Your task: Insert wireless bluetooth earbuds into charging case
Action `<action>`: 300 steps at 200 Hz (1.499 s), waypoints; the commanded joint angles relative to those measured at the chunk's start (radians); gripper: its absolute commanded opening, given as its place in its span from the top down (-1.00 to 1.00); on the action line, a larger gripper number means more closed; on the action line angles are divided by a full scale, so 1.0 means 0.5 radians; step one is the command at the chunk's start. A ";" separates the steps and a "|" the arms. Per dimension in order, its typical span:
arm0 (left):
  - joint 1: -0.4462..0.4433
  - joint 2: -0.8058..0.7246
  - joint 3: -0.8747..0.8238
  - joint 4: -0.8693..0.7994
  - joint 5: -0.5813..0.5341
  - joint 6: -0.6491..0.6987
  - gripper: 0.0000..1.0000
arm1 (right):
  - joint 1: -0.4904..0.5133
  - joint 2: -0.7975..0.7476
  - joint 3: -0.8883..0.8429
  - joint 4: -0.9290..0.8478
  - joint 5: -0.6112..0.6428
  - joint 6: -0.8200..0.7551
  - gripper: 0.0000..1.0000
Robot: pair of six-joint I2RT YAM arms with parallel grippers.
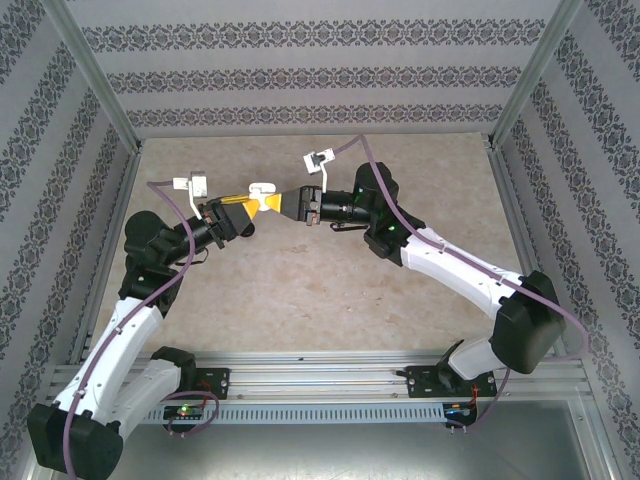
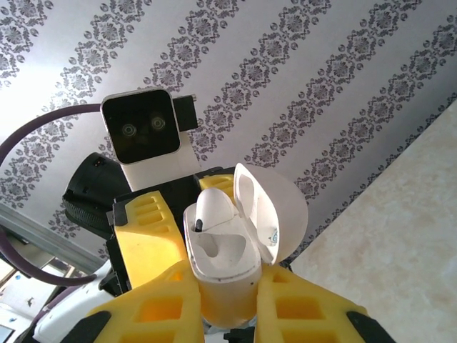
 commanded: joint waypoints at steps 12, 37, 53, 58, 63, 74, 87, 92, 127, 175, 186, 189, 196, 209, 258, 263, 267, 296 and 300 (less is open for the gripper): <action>-0.007 -0.016 0.013 0.164 0.111 -0.052 0.46 | 0.023 0.011 0.014 0.068 -0.068 0.002 0.80; -0.006 -0.023 0.005 0.169 0.109 -0.056 0.39 | 0.024 -0.004 0.003 0.040 -0.047 -0.014 0.81; -0.004 -0.022 0.004 0.168 0.112 -0.056 0.39 | 0.022 -0.006 0.008 0.032 -0.049 -0.019 0.81; -0.005 -0.024 0.001 0.167 0.113 -0.059 0.40 | 0.024 -0.005 0.011 0.033 -0.055 -0.017 0.81; -0.004 -0.024 0.002 0.168 0.115 -0.059 0.40 | 0.022 -0.005 0.011 0.027 -0.059 -0.019 0.81; -0.004 -0.024 0.001 0.172 0.119 -0.062 0.40 | 0.024 -0.005 0.012 0.025 -0.062 -0.022 0.81; -0.005 -0.022 0.001 0.172 0.126 -0.066 0.40 | 0.023 0.001 0.014 0.025 -0.065 -0.022 0.81; -0.006 -0.020 0.003 0.173 0.127 -0.066 0.40 | 0.024 0.001 0.016 0.026 -0.067 -0.023 0.81; -0.006 -0.010 -0.003 0.173 0.146 -0.066 0.40 | 0.026 0.029 0.039 0.027 -0.088 -0.017 0.81; -0.006 0.014 0.000 0.164 0.164 -0.048 0.46 | 0.027 0.043 0.063 0.024 -0.114 -0.018 0.82; -0.004 0.021 0.001 0.164 0.168 -0.044 0.50 | 0.026 0.047 0.064 0.014 -0.117 -0.020 0.82; -0.003 0.024 0.002 0.164 0.172 -0.044 0.52 | 0.027 0.049 0.065 0.012 -0.119 -0.023 0.82; -0.005 0.028 0.000 0.172 0.177 -0.041 0.56 | 0.027 0.052 0.064 0.009 -0.120 -0.028 0.82; -0.003 0.037 0.001 0.185 0.188 -0.041 0.66 | 0.026 0.053 0.064 -0.007 -0.123 -0.032 0.81; 0.029 0.003 -0.015 0.147 0.143 0.023 0.92 | 0.015 0.024 0.122 -0.244 -0.054 -0.109 0.36; 0.037 -0.010 -0.020 0.123 0.117 0.045 0.93 | 0.011 0.018 0.140 -0.312 -0.032 -0.133 0.28; 0.042 -0.025 -0.026 0.100 0.097 0.064 0.94 | 0.007 0.015 0.154 -0.372 -0.006 -0.151 0.23; 0.077 -0.166 -0.020 -0.248 -0.118 0.359 0.96 | -0.037 -0.009 0.347 -0.909 0.146 -0.322 0.02; 0.078 -0.189 -0.014 -0.325 -0.162 0.421 0.96 | -0.044 -0.009 0.372 -0.979 0.187 -0.353 0.01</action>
